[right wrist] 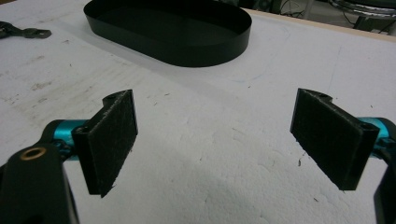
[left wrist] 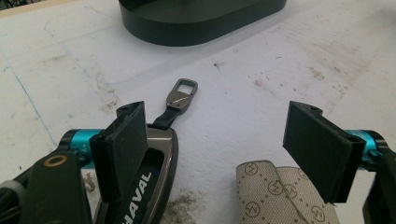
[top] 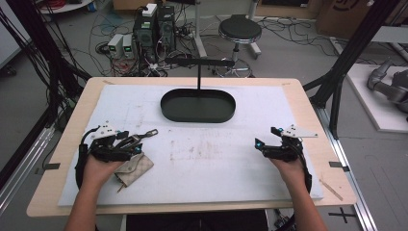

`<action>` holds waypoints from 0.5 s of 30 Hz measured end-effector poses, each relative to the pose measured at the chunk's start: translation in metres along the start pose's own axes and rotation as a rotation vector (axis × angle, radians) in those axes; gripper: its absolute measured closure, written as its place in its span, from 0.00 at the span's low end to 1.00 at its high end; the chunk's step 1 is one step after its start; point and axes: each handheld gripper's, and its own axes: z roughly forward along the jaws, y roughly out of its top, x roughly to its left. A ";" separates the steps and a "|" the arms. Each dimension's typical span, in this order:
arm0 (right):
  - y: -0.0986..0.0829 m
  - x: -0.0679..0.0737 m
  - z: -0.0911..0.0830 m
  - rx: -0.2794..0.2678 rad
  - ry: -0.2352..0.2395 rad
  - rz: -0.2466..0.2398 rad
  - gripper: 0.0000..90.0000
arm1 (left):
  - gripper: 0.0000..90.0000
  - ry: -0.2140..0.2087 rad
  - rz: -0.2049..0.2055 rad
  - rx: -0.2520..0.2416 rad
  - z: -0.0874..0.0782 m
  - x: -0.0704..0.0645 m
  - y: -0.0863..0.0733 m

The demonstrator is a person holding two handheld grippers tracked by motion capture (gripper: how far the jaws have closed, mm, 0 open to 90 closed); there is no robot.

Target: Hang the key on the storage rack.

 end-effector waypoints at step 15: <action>-0.002 0.007 0.001 0.029 0.018 -0.019 0.17 | 0.24 0.005 0.025 0.046 0.007 0.007 0.002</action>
